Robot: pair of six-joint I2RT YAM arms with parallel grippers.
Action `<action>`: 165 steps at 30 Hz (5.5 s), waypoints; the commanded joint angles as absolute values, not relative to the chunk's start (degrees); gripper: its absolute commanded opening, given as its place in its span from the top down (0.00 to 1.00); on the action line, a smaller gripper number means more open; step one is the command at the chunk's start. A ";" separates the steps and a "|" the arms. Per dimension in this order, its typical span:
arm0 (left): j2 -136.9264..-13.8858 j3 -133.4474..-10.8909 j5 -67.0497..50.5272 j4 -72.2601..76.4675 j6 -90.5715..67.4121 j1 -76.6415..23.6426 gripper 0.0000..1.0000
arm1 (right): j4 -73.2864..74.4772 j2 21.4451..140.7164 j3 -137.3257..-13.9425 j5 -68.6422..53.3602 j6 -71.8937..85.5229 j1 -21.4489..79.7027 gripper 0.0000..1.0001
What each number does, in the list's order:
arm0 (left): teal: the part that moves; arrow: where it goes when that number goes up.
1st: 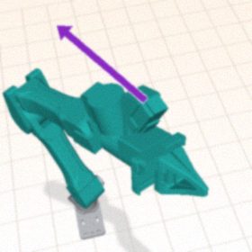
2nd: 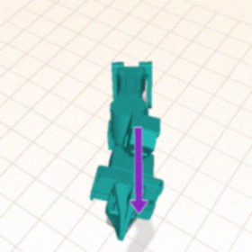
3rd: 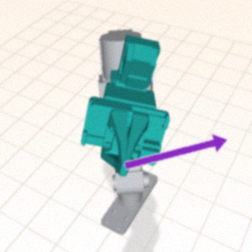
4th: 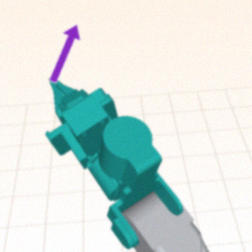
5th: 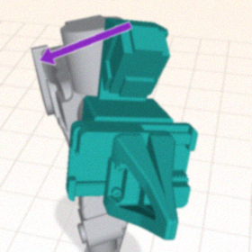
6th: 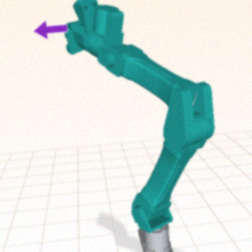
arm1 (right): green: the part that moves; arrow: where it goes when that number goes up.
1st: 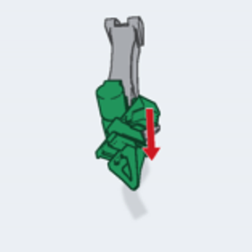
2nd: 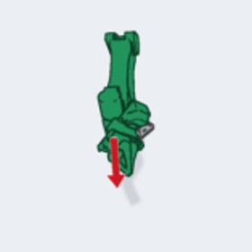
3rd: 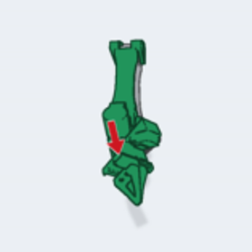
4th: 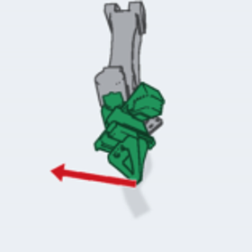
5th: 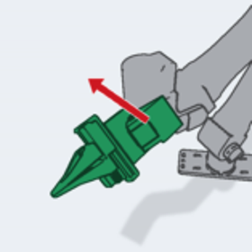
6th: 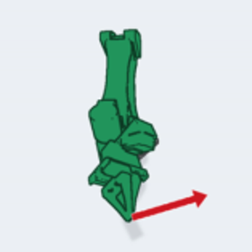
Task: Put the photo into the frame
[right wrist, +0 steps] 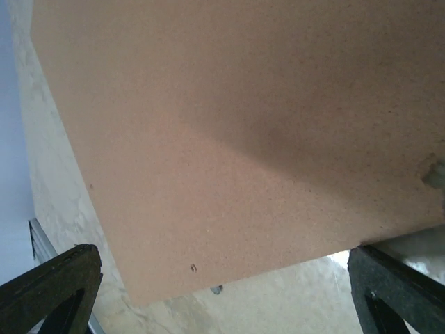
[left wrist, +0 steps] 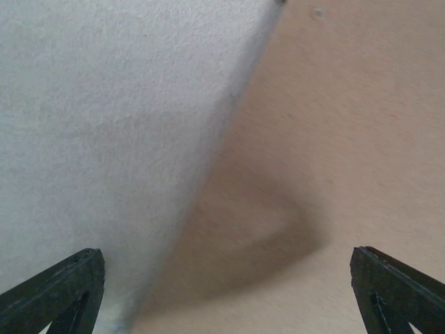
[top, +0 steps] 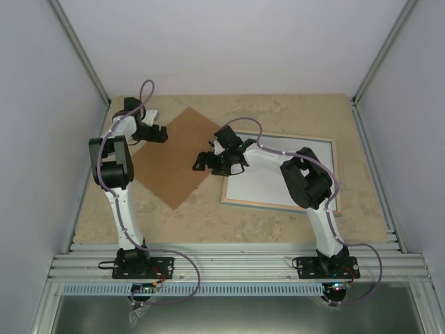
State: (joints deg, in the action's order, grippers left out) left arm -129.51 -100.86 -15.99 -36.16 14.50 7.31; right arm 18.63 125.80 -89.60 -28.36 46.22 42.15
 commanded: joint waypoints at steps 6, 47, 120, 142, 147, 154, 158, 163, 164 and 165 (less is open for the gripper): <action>-122.85 -88.10 -26.09 -40.05 19.25 10.34 0.07 | 20.80 136.23 -96.19 -23.70 45.45 39.88 0.02; -118.24 -71.21 -36.83 -35.74 18.12 16.43 0.23 | -23.22 127.05 -89.62 -45.22 66.16 36.12 0.70; -92.44 -91.80 -43.12 -42.75 5.65 16.40 0.01 | 8.48 102.23 -95.44 -31.49 22.28 24.70 0.99; -85.93 -90.56 -63.19 -6.85 -45.67 16.48 0.01 | -41.06 77.01 -57.96 26.86 -68.90 38.03 1.00; -85.60 -81.43 -65.54 4.42 -56.97 15.38 0.07 | -54.64 76.12 -48.95 27.92 -79.47 42.08 1.00; -84.77 -74.03 -62.96 1.47 -52.87 9.18 0.11 | -67.53 77.79 -41.97 27.82 -89.68 48.75 1.00; -84.73 -72.52 -63.62 4.03 -54.32 8.75 0.14 | -71.09 78.96 -40.59 28.08 -92.91 51.68 1.00; -84.49 -70.01 -64.63 7.70 -55.94 8.38 0.25 | -72.76 80.32 -40.28 28.12 -93.85 53.62 1.00; -84.40 -69.18 -65.03 9.51 -57.08 8.31 0.28 | -72.77 80.57 -40.33 28.17 -93.80 53.75 1.00; -84.18 -68.11 -65.41 11.78 -58.67 8.25 0.30 | -72.71 81.05 -40.42 28.27 -93.66 53.83 1.00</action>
State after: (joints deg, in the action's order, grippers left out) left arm -85.95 -70.96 -63.31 4.47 -54.94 8.58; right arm -62.85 80.31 -39.86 28.80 -91.42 52.97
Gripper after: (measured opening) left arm 0.733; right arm 0.041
